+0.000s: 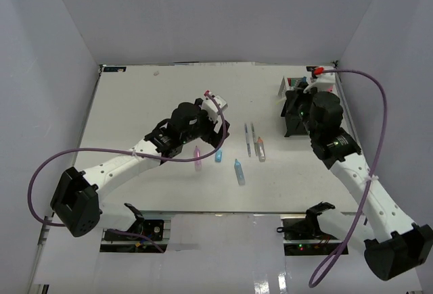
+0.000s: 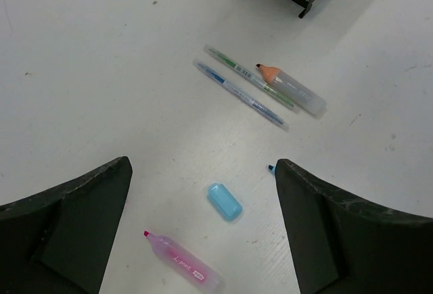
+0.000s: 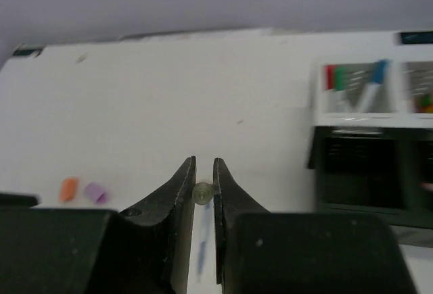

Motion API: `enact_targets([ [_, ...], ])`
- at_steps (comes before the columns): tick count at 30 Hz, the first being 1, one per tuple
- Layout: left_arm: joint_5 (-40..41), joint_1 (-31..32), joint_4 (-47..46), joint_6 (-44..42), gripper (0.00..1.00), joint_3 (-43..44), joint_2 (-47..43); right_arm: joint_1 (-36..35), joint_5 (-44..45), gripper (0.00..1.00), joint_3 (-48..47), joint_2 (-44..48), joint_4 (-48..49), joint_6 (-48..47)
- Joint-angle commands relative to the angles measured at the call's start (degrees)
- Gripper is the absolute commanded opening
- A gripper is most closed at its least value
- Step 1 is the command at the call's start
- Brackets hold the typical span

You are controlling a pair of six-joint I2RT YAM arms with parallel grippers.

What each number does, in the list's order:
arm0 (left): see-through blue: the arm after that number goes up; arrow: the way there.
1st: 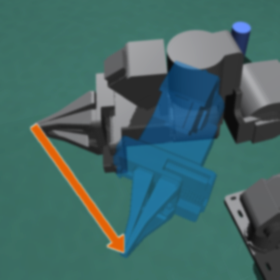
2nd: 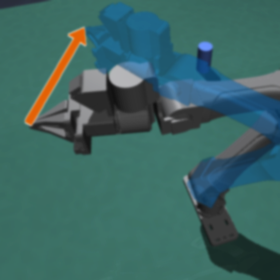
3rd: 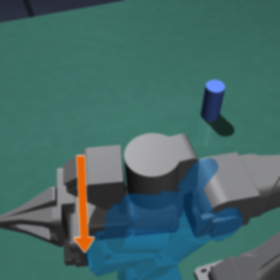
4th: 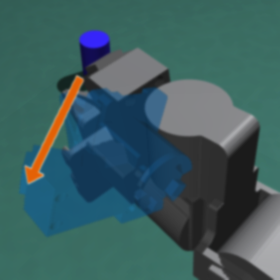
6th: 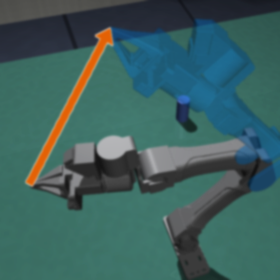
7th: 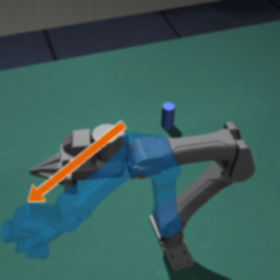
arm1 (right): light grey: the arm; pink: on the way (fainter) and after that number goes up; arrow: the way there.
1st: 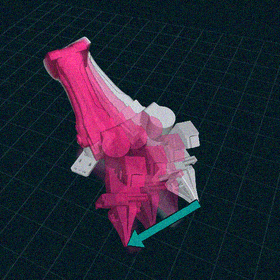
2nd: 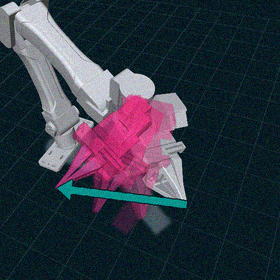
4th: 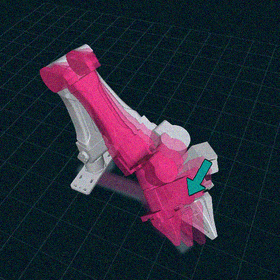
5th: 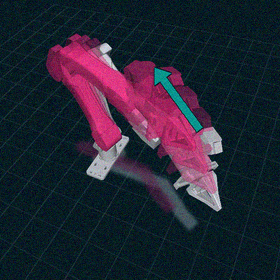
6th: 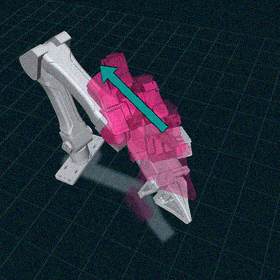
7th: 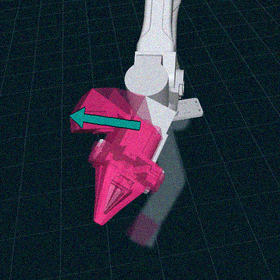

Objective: Sort the stationery into containers
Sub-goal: Place the pen in the storage box.

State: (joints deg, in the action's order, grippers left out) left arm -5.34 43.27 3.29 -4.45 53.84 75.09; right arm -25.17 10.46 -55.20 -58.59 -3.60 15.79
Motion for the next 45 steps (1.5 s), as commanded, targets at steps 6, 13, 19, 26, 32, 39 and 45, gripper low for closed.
enact_targets([
  [6, 7.72, 0.06, 4.88, 6.91, 0.98, 6.27, 4.71, 12.76, 26.73, 0.08, 2.73, 7.08, -0.01, -10.26],
  [13, 9.04, -0.02, 6.55, 7.79, 0.98, 7.41, 7.26, 22.70, 20.22, 0.08, 3.17, 2.78, 2.89, -8.32],
  [19, 9.47, 0.06, 6.99, 8.31, 0.98, 7.77, 8.41, 27.71, 12.41, 0.08, 3.52, -3.01, 7.63, -6.13],
  [26, 9.74, -0.02, 7.52, 9.19, 0.98, 8.38, 9.72, 30.18, 6.78, 0.09, 4.57, -8.73, 10.01, -3.49],
  [32, 9.47, 0.06, 8.05, 10.51, 0.98, 8.91, 11.30, 30.88, 3.78, 0.43, 3.09, -11.20, 5.81, -2.87],
  [39, 10.44, -0.02, 13.49, 18.23, 0.98, 15.23, 16.92, 30.79, 0.97, 0.73, 0.53, -5.50, -4.05, -2.61],
  [45, 13.07, 0.06, 18.85, 31.33, 0.98, 23.83, 24.74, 30.79, -5.43, 0.79, 6.49, 5.91, -4.49, -1.29],
])
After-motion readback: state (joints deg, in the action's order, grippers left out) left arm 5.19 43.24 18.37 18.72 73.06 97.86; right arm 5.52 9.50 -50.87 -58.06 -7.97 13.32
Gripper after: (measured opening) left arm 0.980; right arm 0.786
